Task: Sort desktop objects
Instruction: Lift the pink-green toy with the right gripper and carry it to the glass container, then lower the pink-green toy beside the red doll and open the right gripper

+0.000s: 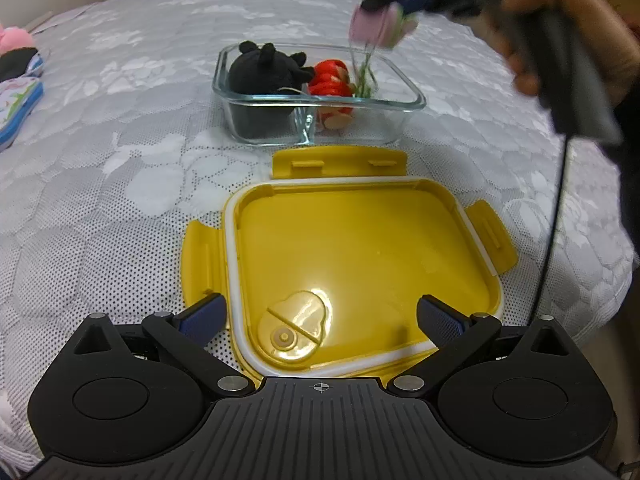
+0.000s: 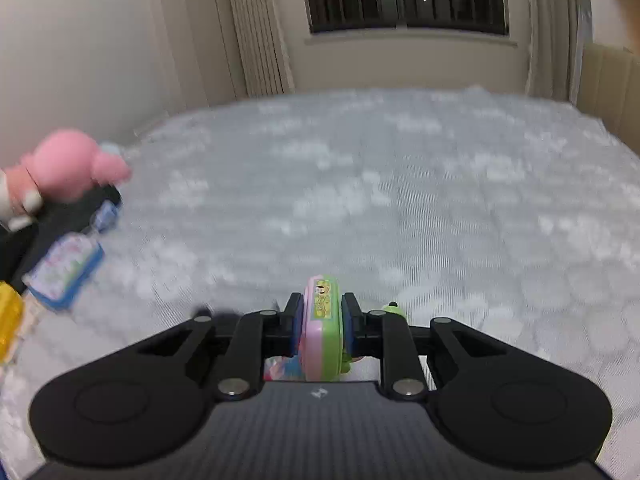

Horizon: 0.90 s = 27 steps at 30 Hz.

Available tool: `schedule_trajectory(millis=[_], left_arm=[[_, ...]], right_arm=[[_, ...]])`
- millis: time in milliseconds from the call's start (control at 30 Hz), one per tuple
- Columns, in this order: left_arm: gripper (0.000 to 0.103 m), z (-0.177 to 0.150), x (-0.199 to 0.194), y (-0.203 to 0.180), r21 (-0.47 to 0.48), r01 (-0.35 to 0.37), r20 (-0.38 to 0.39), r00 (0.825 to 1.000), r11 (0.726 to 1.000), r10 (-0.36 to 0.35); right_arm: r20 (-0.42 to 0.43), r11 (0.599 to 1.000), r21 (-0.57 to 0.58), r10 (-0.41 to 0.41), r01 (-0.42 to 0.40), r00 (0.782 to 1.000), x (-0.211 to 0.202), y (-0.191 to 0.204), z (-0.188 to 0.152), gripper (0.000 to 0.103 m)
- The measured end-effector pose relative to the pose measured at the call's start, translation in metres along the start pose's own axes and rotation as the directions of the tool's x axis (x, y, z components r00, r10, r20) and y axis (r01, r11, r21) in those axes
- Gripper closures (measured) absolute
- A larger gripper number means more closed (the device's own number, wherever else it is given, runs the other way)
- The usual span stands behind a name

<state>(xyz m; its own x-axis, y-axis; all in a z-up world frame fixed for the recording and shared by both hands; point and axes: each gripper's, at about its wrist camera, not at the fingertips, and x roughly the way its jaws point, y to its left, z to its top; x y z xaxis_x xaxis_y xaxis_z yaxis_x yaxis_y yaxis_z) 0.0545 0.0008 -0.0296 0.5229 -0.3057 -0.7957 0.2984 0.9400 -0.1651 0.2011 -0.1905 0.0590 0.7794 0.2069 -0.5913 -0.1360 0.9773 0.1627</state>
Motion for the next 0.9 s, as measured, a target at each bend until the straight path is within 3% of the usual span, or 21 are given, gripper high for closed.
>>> schedule_trajectory(millis=[167,267,500,633,900], left_arm=[[0.000,0.000,-0.001,0.000,-0.009,0.003,0.001,1.000,1.000,-0.003],[0.000,0.000,-0.002,0.001,-0.018,0.005,0.000,1.000,1.000,-0.005],[0.000,-0.001,-0.003,0.000,-0.015,0.002,0.000,1.000,1.000,-0.002],[0.000,-0.002,-0.003,-0.001,-0.007,-0.003,-0.001,1.000,1.000,0.003],[0.000,-0.003,-0.001,-0.002,0.000,-0.004,-0.001,1.000,1.000,0.004]], right_arm=[[0.076,0.999,-0.050,-0.011,0.015,0.997,-0.031,0.006,0.015,0.081],[0.074,0.997,-0.071,-0.028,0.034,0.997,-0.032,0.008,0.014,0.081],[-0.026,0.989,-0.123,-0.084,0.080,0.996,0.006,0.011,-0.015,0.081],[-0.036,0.976,-0.181,-0.128,0.119,0.991,0.025,0.016,-0.034,0.081],[-0.128,0.970,-0.235,-0.092,0.060,0.988,0.038,0.023,-0.049,0.080]])
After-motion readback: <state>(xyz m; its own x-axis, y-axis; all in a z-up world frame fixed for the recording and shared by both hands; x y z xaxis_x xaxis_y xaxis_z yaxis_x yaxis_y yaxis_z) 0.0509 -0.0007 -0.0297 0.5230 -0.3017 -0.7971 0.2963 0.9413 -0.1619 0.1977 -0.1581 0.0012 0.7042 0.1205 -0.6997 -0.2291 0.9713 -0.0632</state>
